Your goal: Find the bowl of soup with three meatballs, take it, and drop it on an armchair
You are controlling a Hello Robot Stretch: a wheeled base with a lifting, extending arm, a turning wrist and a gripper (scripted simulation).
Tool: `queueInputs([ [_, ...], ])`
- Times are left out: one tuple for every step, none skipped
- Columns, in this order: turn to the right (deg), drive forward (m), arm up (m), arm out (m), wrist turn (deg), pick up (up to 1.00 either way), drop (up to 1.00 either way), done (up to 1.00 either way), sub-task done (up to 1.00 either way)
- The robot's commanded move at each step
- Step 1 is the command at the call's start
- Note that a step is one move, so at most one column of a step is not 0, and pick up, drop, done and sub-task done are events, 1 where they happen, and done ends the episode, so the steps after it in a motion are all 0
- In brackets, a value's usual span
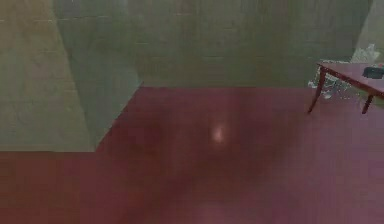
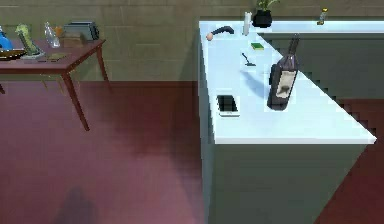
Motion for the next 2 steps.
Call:
queueInputs([
  [33.0,0.00,0.00,0.00,0.0,0.00,0.00,0.00,0.00],
  [0.0,1.00,0.00,0.00,0.0,0.00,0.00,0.00,0.00],
])
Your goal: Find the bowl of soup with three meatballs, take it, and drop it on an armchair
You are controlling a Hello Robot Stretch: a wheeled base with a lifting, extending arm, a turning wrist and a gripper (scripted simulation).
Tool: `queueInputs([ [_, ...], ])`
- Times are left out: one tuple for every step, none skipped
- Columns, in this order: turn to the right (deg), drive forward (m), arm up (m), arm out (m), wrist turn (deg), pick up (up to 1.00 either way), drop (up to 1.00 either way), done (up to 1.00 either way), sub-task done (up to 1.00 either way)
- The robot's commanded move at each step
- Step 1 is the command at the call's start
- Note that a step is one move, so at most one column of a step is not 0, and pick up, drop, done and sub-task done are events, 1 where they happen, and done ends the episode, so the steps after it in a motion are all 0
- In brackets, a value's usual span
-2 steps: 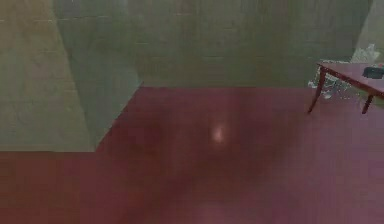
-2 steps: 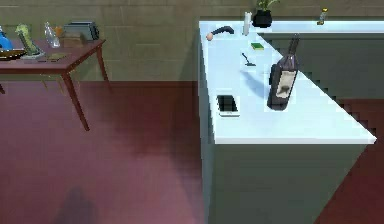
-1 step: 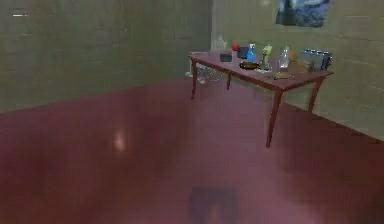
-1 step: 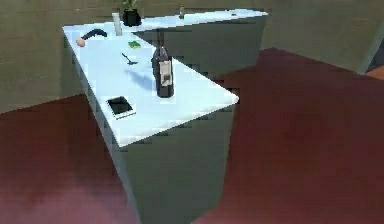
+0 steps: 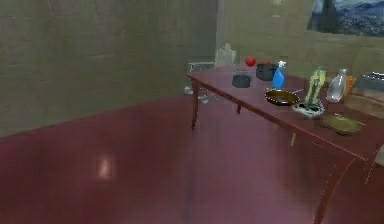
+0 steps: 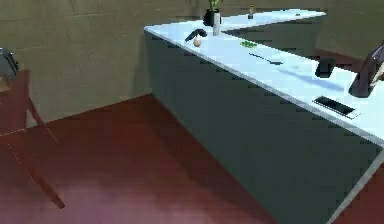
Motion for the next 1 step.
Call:
queueInputs([
  [0.0,1.00,0.00,0.00,0.0,0.00,0.00,0.00,0.00],
])
